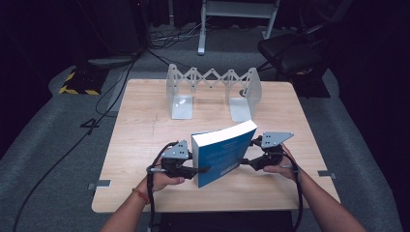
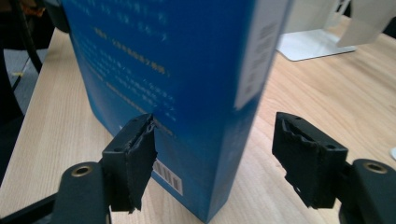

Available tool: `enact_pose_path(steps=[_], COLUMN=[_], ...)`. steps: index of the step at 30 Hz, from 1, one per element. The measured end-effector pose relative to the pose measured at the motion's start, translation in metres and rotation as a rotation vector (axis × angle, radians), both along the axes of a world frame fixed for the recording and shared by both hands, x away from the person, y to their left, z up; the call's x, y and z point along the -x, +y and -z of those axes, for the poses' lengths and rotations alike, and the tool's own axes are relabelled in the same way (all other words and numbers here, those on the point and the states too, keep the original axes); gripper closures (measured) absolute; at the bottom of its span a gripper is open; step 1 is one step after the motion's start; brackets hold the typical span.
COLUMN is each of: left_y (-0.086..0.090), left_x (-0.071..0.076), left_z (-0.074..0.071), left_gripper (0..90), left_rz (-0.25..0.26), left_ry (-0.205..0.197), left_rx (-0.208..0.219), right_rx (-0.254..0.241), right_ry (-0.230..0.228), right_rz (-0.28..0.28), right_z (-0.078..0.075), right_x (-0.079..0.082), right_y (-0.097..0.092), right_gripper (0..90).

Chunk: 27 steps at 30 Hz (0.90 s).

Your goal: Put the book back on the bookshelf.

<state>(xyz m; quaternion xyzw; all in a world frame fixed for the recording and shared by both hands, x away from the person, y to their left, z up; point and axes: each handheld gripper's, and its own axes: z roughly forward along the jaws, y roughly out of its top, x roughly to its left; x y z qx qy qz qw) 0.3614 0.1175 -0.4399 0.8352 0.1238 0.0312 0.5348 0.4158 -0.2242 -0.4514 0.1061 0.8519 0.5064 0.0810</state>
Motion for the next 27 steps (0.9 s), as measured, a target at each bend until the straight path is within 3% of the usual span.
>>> enact_pose_path(steps=[1,3,5,10,14,20,24,27], left_y=[0.0,-0.002,-0.001,-0.002,0.005,0.007,0.006,0.001], left_x=[0.001,0.003,0.004,0.01,0.012,0.012,0.006,0.002], left_z=[0.001,0.004,0.009,0.006,0.007,0.007,0.007,0.007], left_gripper=[57.7,52.3,49.2,50.0,48.1,47.9,45.7,46.5], left_rz=[-0.006,-0.038,-0.055,-0.086,-0.131,-0.153,-0.143,-0.139], left_ry=[-0.007,-0.038,-0.034,-0.075,-0.073,-0.071,-0.037,-0.032], left_rx=[-0.005,-0.079,-0.078,-0.111,-0.105,-0.109,-0.085,-0.076], right_rx=[-0.007,-0.001,-0.005,-0.009,0.002,0.028,0.028,0.032], right_ry=[0.004,-0.004,-0.006,-0.005,-0.008,-0.028,-0.036,-0.046], right_rz=[-0.017,-0.024,-0.014,-0.03,-0.061,-0.091,-0.116,-0.094], right_z=[0.001,0.002,0.003,0.002,0.0,-0.004,-0.005,-0.005], right_x=[0.001,0.003,0.005,0.007,0.014,0.03,0.042,0.052], right_y=[0.001,0.002,0.0,-0.007,-0.013,-0.016,-0.018,-0.021], right_gripper=[37.6,36.8,40.6,47.3,53.9,57.5,60.0,61.0])
